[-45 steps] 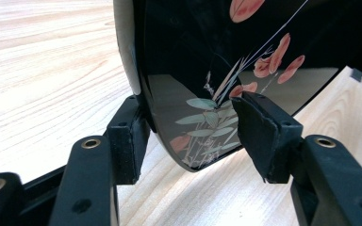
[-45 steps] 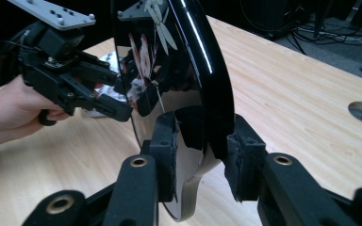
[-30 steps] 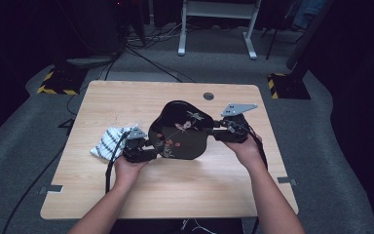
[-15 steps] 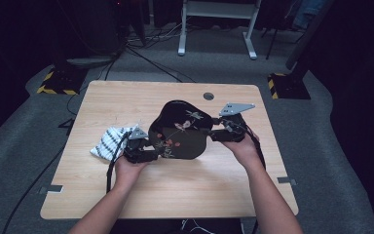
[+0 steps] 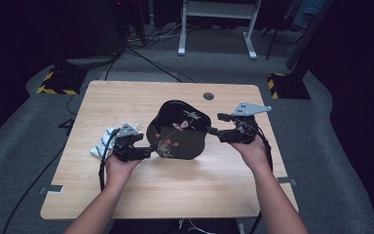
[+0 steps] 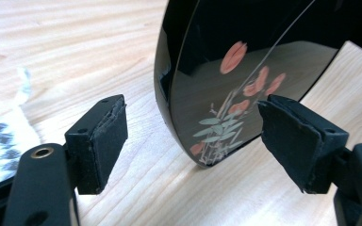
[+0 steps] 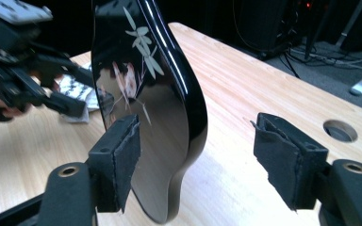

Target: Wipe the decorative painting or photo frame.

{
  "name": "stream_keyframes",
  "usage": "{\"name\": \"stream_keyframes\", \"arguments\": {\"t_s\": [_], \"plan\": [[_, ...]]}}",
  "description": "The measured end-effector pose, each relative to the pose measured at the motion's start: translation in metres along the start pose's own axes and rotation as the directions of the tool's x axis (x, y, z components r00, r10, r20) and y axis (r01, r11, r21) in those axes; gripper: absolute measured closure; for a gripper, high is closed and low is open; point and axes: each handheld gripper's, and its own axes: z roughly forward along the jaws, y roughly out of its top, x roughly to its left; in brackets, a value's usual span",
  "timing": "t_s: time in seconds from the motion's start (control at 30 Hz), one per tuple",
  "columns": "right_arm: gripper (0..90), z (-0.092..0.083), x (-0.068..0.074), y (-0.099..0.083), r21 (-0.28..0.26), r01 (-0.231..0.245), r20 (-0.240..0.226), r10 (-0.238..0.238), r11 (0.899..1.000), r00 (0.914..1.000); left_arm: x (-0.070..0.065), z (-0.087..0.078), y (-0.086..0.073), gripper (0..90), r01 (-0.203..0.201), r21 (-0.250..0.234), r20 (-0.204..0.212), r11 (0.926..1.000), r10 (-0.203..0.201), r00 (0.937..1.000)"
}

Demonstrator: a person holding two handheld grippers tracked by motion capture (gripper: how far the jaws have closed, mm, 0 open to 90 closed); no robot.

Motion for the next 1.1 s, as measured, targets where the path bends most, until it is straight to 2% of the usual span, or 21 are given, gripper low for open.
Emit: {"name": "stream_keyframes", "arguments": {"t_s": [0.03,0.07,0.1,0.2,0.23,0.33,0.37,0.43,0.5,0.63,0.8,0.93,1.1], "plan": [[32.7,-0.003,0.001,-0.001,0.001,0.0,0.006,0.0,1.0,1.0,-0.002,-0.006,0.001,24.0,-0.021,0.001,-0.004,0.9998,0.021,0.9998],[32.7,-0.003,0.001,-0.001,0.001,0.0,0.006,0.0,1.0,1.0,-0.002,-0.006,0.001,24.0,-0.021,0.001,-0.004,0.9998,0.021,0.9998],[32.7,-0.006,0.001,-0.001,0.003,-0.001,0.013,0.001,1.0,0.9999,-0.006,-0.015,0.003,24.0,-0.045,0.003,-0.013,0.999,0.045,0.9989],[32.5,-0.021,0.006,-0.004,-0.002,-0.004,0.025,0.004,1.0,0.9997,-0.016,-0.038,0.006,24.0,-0.084,-0.023,-0.018,0.9962,0.084,0.9964],[32.5,-0.021,0.006,-0.004,-0.002,-0.004,0.025,0.004,1.0,0.9997,-0.016,-0.038,0.006,24.0,-0.084,-0.023,-0.018,0.9962,0.084,0.9964],[32.2,-0.034,0.009,-0.008,-0.01,-0.002,0.032,0.002,1.0,0.9995,-0.023,-0.06,0.004,24.0,-0.106,-0.043,-0.017,0.9935,0.105,0.9943],[32.2,-0.034,0.009,-0.008,-0.01,-0.002,0.032,0.002,1.0,0.9995,-0.023,-0.06,0.004,24.0,-0.106,-0.043,-0.017,0.9935,0.105,0.9943],[31.4,-0.045,0.011,-0.011,-0.004,-0.003,0.037,0.003,1.0,0.9993,-0.025,-0.07,0.002,23.9,-0.114,-0.044,-0.011,0.9925,0.114,0.9935],[31.1,-0.047,0.011,-0.013,-0.002,-0.003,0.038,0.003,1.0,0.9993,-0.026,-0.078,-0.002,23.9,-0.129,-0.039,-0.018,0.9909,0.128,0.9916],[29.2,-0.055,0.011,-0.021,0.009,-0.012,0.044,0.012,1.0,0.999,-0.019,-0.091,-0.011,23.6,-0.142,-0.023,-0.031,0.9896,0.142,0.9894],[26.7,-0.064,0.005,-0.036,0.004,-0.053,0.061,0.052,0.999,0.9968,-0.005,-0.102,-0.022,23.4,-0.14,-0.002,-0.055,0.9902,0.14,0.9887],[25.3,-0.069,0.0,-0.049,-0.003,-0.084,0.074,0.084,0.996,0.9938,0.008,-0.108,-0.033,23.0,-0.136,0.03,-0.091,0.9903,0.138,0.9862],[25.0,-0.07,-0.005,-0.069,0.021,-0.098,0.117,0.095,0.995,0.9885,0.022,-0.116,-0.049,22.8,-0.118,0.052,-0.137,0.9916,0.124,0.9827]]}}
